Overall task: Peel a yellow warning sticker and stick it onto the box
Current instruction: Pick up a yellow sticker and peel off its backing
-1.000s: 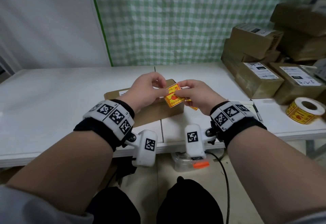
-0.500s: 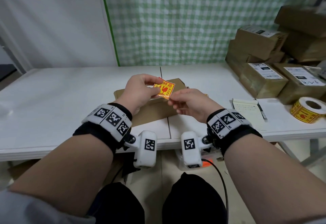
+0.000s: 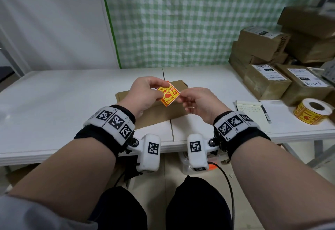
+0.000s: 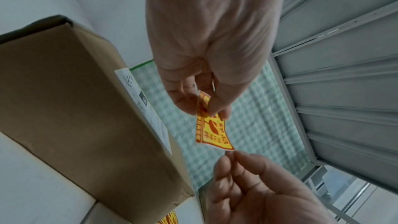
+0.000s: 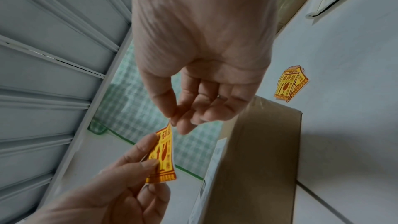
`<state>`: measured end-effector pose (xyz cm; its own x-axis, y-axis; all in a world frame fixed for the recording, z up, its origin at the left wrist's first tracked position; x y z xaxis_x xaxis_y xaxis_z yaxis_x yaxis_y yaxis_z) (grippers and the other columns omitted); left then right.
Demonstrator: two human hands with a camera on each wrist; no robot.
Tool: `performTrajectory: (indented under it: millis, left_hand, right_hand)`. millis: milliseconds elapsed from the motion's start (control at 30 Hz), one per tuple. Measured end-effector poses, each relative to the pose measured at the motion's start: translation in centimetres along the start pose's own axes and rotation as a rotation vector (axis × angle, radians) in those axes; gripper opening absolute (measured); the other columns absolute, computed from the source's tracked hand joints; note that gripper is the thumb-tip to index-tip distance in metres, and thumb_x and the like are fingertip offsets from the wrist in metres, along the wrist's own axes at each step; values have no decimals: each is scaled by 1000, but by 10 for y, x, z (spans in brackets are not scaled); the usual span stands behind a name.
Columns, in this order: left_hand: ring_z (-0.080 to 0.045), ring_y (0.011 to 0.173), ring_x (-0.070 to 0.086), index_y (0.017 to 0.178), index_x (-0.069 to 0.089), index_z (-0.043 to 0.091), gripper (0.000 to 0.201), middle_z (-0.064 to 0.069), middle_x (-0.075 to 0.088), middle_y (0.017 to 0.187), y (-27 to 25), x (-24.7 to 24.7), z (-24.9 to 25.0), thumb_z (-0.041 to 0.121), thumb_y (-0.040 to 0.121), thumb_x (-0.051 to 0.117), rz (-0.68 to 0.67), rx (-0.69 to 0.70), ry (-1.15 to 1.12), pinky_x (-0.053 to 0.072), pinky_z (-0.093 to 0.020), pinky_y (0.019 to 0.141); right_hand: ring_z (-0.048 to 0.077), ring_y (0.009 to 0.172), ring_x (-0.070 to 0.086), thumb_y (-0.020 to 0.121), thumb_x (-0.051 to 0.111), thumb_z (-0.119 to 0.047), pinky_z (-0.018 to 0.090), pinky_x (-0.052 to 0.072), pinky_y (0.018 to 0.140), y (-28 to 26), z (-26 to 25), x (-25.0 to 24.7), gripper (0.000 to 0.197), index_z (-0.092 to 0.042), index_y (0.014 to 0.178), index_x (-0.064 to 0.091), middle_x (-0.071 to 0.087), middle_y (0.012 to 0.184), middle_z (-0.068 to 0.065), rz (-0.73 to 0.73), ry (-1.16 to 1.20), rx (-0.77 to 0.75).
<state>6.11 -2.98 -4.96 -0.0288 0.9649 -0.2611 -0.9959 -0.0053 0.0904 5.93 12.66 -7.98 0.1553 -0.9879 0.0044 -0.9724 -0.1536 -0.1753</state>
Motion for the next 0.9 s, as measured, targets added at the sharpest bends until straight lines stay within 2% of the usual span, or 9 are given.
performTrajectory:
  millis: [167,233,333,400,467,600,667,800,900]
  left_hand:
    - [-21,97,64,79,69,24,35,-6,67,111,0,-1,1,-10,79,60,-2,-1,42,56,-32,83]
    - [-20,92,64,80,69,21,27,-4,67,103,-1,-1,0,-5,80,63,1,3,74,55,-26,77]
    - [-7,75,53,84,70,16,3,10,59,77,-6,4,5,16,81,69,-18,23,243,40,-11,62]
    - [-4,75,53,84,70,12,20,8,61,77,-8,9,5,32,84,66,-56,17,289,39,-13,64]
    - [-11,84,57,88,73,8,32,-2,67,87,-7,12,6,38,86,62,-65,-1,304,41,-20,68]
    - [-19,86,56,85,71,5,28,-18,70,99,-6,10,7,30,88,60,-44,-7,345,42,-27,74]
    - [-21,87,56,86,70,4,25,-16,69,99,-6,9,7,25,89,59,-44,-4,353,41,-27,73]
    - [-20,75,48,87,67,-6,29,-9,58,80,-7,11,12,19,90,54,-55,43,452,36,-27,60]
    - [-18,78,51,87,67,1,25,0,60,78,-8,13,15,17,91,49,-70,92,529,36,-21,58]
  right_hand:
    - [9,55,48,86,56,-9,17,42,49,-1,-1,3,9,-5,84,65,61,67,3,-24,-25,-13]
    - [9,54,49,85,56,-8,16,42,48,-1,-2,4,9,-6,81,64,61,66,3,-25,-24,-21]
    - [9,54,47,84,58,-7,16,42,48,-2,-5,8,13,-9,72,62,60,66,4,-26,-20,-44]
    - [10,53,46,83,60,-8,18,41,50,-3,-7,12,15,-10,68,62,61,65,4,-34,-46,-73]
    - [11,52,46,81,63,-10,20,39,52,-4,-9,16,18,-11,63,62,61,63,5,-39,-77,-103]
    - [11,52,45,80,64,-9,18,40,50,-4,-11,18,22,-13,58,64,61,62,5,-9,-112,-143]
    - [11,51,46,80,63,-7,17,40,49,-4,-12,19,21,-12,59,64,60,63,6,9,-112,-151]
    - [10,50,46,78,61,-4,17,41,48,-3,-10,21,20,-10,59,62,60,63,7,35,-114,-142]
    - [12,51,47,79,59,-2,22,44,53,-3,-9,22,19,-8,60,61,59,63,8,34,-101,-136]
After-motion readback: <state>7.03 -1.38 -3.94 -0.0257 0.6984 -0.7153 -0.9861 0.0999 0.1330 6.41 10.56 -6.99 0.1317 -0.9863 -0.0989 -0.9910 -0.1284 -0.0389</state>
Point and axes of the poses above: each hand's wrist, its own y-axis towards the middle knuckle, its own x-axis out of the palm, z = x × y, the point moved 7 cm from there along y, towards the middle knuckle
